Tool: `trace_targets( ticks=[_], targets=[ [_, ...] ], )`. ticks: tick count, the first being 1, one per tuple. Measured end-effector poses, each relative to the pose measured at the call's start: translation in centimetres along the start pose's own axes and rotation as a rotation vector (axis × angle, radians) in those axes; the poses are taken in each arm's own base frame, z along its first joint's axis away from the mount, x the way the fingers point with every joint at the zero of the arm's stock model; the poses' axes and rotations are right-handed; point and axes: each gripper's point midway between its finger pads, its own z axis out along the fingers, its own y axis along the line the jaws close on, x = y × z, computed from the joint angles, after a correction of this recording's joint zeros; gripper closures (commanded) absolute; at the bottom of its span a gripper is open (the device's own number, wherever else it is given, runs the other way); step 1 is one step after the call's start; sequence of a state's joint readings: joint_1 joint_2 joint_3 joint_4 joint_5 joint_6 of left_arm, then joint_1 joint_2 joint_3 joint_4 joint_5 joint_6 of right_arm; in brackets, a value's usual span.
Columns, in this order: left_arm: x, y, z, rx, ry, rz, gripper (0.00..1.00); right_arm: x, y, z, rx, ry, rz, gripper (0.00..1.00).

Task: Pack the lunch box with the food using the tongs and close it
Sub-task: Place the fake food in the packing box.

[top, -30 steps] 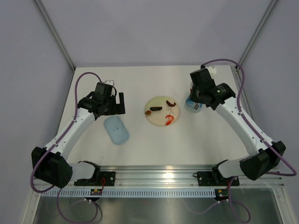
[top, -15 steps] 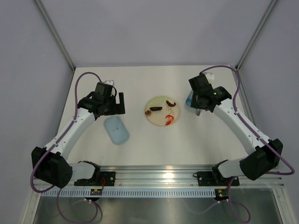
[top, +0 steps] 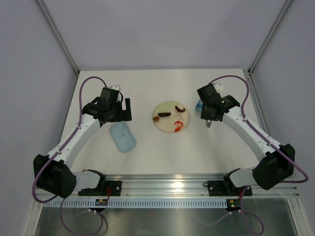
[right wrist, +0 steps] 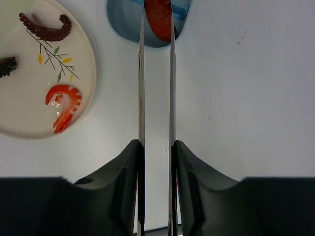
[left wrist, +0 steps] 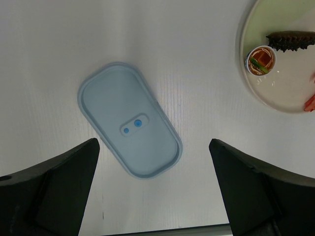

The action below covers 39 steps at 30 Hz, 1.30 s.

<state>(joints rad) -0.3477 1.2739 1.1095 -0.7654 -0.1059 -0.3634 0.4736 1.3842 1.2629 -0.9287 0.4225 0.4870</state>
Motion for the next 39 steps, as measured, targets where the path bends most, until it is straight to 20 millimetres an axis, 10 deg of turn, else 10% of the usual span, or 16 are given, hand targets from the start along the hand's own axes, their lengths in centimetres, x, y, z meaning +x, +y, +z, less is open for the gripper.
trace_targets(
  ticks=[19,39],
  targets=[
    [0.0,0.0,0.0,0.0,0.0,0.0,0.01,0.1,0.7,0.3,-0.035,0.006,-0.011,0.57],
    [0.0,0.0,0.0,-0.001,-0.001,0.0,0.01,0.2,1.4,0.3,-0.069,0.017,-0.01,0.49]
  ],
)
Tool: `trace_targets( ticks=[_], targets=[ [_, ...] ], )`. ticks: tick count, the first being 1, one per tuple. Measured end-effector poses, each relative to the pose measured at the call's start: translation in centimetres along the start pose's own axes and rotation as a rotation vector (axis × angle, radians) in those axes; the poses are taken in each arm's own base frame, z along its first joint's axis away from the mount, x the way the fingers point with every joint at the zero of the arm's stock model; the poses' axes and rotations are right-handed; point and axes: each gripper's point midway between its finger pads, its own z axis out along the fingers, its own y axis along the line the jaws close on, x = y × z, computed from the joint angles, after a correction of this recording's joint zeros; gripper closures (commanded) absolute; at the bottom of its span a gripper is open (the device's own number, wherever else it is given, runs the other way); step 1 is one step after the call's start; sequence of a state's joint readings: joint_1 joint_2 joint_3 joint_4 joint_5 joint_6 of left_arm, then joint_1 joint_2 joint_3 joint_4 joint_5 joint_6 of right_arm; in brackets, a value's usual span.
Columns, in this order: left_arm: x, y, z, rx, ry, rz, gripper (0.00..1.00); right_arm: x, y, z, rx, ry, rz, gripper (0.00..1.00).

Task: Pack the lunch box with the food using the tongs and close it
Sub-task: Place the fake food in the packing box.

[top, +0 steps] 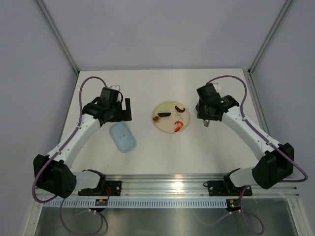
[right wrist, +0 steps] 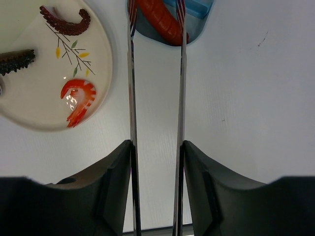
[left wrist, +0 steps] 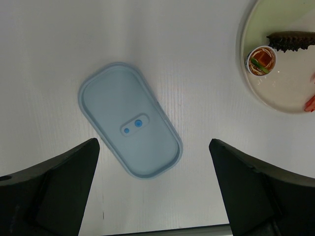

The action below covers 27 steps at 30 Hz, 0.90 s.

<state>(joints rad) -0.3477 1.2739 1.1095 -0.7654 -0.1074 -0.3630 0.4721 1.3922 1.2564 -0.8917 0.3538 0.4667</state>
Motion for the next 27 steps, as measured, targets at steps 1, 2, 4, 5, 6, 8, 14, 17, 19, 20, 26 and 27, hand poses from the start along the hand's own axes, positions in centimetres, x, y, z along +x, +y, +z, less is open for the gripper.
trace_targets(
  ticks=[1,2,4,5,6,8,14,17,19,20,26,27],
  targets=[
    [0.0,0.0,0.0,-0.001,0.0,0.0,0.01,0.0,0.0,0.0,-0.001,-0.001,0.001,0.5],
    [0.0,0.0,0.0,-0.002,-0.001,0.0,0.01,-0.1,0.1,0.0,-0.002,-0.002,0.001,0.52],
    [0.0,0.0,0.0,-0.002,-0.001,0.0,0.01,-0.1,0.1,0.0,-0.002,-0.004,0.002,0.57],
    [0.0,0.0,0.0,-0.002,-0.001,0.0,0.01,-0.1,0.1,0.0,-0.003,-0.003,0.001,0.57],
    [0.0,0.1,0.0,-0.003,-0.001,0.0,0.01,-0.1,0.1,0.0,-0.003,-0.004,0.001,0.57],
    [0.0,0.1,0.0,-0.003,-0.001,0.0,0.01,-0.2,0.1,0.0,-0.004,-0.007,0.003,0.62],
    [0.0,0.1,0.0,-0.003,-0.001,0.0,0.01,-0.5,0.2,0.1,-0.006,-0.02,0.007,0.87],
    [0.1,0.1,0.1,-0.005,0.002,0.0,0.01,-1.0,0.6,0.3,-0.01,-0.029,0.011,0.88],
    [0.3,0.2,0.1,-0.007,0.007,0.001,0.01,-1.3,0.9,0.6,-0.012,-0.03,0.011,0.88],
    [0.3,0.2,0.1,-0.008,0.008,0.001,0.01,-1.4,1.1,0.9,-0.012,-0.03,0.011,0.88],
    [0.3,0.2,0.1,-0.01,0.007,0.001,0.01,-1.3,1.6,2.2,-0.001,-0.013,0.004,0.88],
    [0.3,0.2,0.1,-0.01,0.008,0.001,0.01,-1.4,1.6,2.3,0.002,-0.012,0.003,0.88]
  ],
)
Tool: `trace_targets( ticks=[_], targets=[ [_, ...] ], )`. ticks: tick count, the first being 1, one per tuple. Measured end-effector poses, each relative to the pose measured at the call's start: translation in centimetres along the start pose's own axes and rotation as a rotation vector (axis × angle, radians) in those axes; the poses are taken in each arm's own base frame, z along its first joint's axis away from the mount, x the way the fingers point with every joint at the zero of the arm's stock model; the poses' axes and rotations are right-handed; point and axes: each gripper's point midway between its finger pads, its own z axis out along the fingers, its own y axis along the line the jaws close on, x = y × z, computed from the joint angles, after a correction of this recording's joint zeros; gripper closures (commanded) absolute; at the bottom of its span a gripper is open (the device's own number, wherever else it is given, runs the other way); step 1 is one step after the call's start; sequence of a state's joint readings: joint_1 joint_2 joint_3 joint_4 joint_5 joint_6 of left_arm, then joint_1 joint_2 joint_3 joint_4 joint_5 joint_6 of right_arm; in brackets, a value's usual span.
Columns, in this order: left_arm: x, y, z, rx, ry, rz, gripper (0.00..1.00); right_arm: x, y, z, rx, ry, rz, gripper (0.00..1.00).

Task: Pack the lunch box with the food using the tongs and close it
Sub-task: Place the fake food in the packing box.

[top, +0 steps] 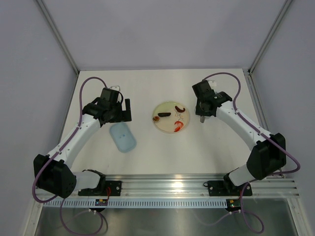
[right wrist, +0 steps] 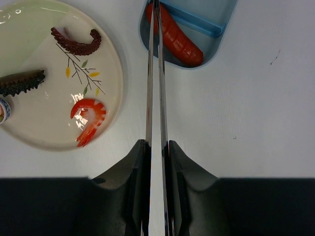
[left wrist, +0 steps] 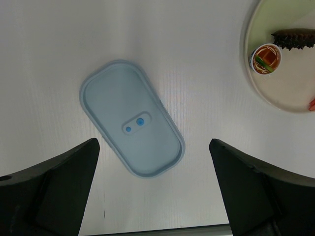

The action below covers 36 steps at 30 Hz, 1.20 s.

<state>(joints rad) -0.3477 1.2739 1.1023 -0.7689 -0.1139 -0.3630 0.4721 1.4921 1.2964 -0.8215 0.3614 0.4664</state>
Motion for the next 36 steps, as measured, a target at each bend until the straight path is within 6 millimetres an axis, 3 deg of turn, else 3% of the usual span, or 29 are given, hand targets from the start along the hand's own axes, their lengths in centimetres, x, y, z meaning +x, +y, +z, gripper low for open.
trace_targets(
  ticks=[8,16,20,28,36],
  targets=[
    [0.0,0.0,0.0,0.0,0.0,0.0,0.01,0.1,0.2,1.3,0.023,0.009,-0.007,0.88],
    [0.0,0.1,0.0,-0.003,-0.001,0.001,0.01,0.0,0.1,1.2,0.023,0.006,-0.006,0.89],
    [0.0,0.1,0.0,-0.003,-0.001,0.001,0.01,-0.6,0.2,0.0,0.0,-0.011,0.004,0.89],
    [0.0,0.1,0.2,-0.008,0.003,0.001,0.01,-3.2,1.6,-4.6,-0.147,-0.097,0.051,0.84],
    [0.0,0.2,0.2,-0.015,-0.001,0.001,0.01,-0.8,5.6,-5.1,-0.254,-0.037,-0.04,0.76]
  ],
)
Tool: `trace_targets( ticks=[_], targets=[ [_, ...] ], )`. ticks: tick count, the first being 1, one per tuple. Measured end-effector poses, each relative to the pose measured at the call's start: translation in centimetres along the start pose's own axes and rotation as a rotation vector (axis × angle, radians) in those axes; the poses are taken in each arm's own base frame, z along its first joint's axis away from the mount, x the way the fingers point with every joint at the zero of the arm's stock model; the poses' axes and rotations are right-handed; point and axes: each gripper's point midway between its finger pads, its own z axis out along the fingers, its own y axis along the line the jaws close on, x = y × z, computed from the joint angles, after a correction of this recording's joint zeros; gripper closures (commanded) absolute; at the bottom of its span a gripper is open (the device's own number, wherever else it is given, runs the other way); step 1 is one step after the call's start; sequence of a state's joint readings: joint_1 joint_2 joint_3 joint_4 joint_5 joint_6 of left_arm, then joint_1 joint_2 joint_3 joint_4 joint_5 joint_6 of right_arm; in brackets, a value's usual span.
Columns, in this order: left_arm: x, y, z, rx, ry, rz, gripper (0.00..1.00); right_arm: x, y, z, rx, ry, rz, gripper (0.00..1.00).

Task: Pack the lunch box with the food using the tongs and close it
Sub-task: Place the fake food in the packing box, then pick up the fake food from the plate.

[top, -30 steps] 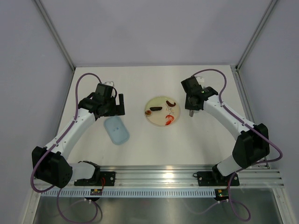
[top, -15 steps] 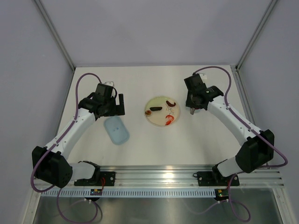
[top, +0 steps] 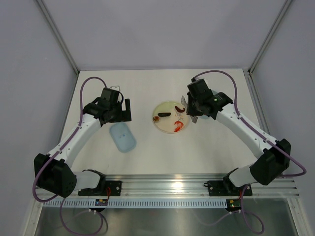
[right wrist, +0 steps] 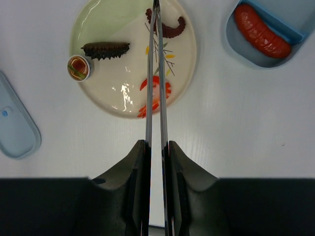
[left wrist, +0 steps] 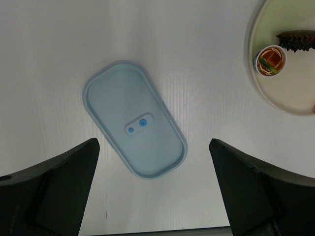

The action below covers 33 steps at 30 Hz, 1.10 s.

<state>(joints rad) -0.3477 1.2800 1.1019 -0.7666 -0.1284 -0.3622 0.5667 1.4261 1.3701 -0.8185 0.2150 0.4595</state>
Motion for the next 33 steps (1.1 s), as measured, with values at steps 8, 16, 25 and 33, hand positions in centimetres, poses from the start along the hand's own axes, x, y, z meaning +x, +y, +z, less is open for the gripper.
trace_targets(
  ticks=[8,16,25,33],
  targets=[
    [0.0,0.0,0.0,0.0,0.001,-0.001,0.01,2.7,2.4,1.8,-0.04,0.09,-0.076,0.75],
    [0.1,0.0,0.0,-0.002,0.002,0.0,0.01,3.5,1.7,1.8,-0.011,0.112,-0.078,0.71],
    [0.1,-0.1,0.0,0.001,0.002,0.003,0.01,7.1,1.2,-0.3,-0.001,0.179,-0.079,0.69],
    [0.1,-0.2,0.0,0.003,0.003,0.005,0.01,8.8,0.2,-1.3,0.029,0.207,-0.041,0.7]
  ],
)
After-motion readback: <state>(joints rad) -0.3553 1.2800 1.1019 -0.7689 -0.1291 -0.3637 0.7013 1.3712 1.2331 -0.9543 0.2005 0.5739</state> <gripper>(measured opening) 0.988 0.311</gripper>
